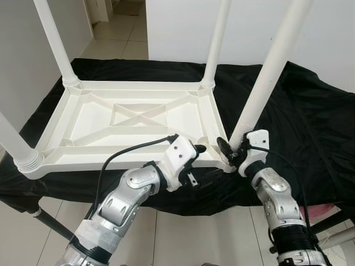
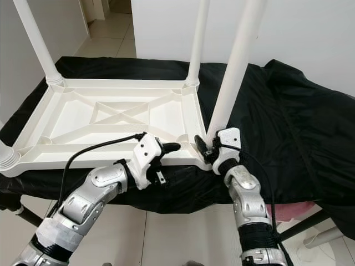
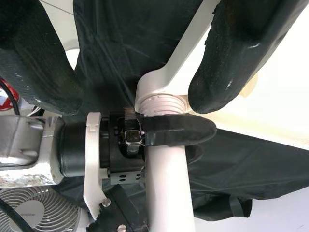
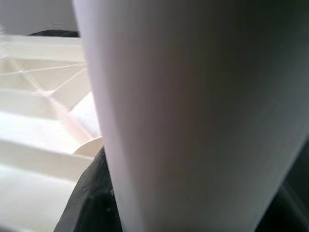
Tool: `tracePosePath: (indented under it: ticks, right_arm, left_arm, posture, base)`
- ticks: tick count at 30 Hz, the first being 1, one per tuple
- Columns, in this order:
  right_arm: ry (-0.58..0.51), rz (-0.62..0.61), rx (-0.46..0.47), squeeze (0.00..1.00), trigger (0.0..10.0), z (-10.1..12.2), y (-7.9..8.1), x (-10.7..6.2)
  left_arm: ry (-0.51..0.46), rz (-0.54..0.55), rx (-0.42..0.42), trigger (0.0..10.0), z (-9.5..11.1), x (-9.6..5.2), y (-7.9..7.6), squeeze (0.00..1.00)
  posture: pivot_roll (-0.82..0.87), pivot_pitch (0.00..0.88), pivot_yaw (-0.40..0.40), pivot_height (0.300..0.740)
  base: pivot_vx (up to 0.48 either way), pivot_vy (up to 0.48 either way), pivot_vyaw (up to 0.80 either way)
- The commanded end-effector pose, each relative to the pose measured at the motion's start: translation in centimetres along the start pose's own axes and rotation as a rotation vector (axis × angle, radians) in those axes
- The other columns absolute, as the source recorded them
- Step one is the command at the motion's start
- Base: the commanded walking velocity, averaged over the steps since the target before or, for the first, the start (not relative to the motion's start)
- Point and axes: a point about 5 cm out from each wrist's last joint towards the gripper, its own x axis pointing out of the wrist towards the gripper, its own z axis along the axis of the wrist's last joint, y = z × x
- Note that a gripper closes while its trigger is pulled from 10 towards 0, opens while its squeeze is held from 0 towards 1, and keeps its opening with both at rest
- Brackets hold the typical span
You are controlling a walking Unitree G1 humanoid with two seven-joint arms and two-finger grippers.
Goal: Building children table
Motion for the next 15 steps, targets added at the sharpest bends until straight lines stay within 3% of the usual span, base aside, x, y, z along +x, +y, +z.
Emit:
tracePosePath:
  ticks: [1, 6, 8, 11, 15]
  right_arm:
    - [0.030, -0.093, 0.026, 0.00, 10.0, -0.6, -0.2, -0.4]
    - [0.026, -0.146, 0.044, 0.00, 10.0, -0.8, 0.2, -0.6]
    - [0.028, -0.293, 0.103, 0.00, 10.0, -1.3, 0.9, -1.0]
    - [0.031, -0.382, 0.170, 0.00, 10.0, -1.3, 1.8, -0.8]
    - [0.003, -0.364, 0.175, 0.00, 10.0, -0.1, 2.8, -0.3]
  left_arm:
    - [0.011, -0.010, 0.014, 10.0, -0.1, 0.0, 0.2, 0.00]
    - [0.016, -0.010, 0.016, 10.0, -0.2, 0.0, 0.2, 0.00]
    - [0.018, -0.009, 0.016, 10.0, -0.3, 0.0, 0.2, 0.00]
    - [0.015, -0.004, 0.013, 10.0, -0.3, 0.1, 0.3, 0.00]
    - [0.007, -0.012, 0.010, 10.0, -0.3, 0.3, -0.1, 0.00]
  posture:
    - [-0.09, 0.000, -0.020, 0.740]
    - [-0.09, 0.000, -0.020, 0.740]
    - [-0.08, 0.000, -0.027, 0.740]
    - [-0.09, 0.000, -0.024, 0.740]
    - [-0.10, 0.000, -0.023, 0.740]
  base:
    - [0.000, 0.000, 0.00]
    - [0.000, 0.000, 0.00]
    - [0.000, 0.000, 0.00]
    - [0.000, 0.000, 0.00]
    - [0.000, 0.000, 0.00]
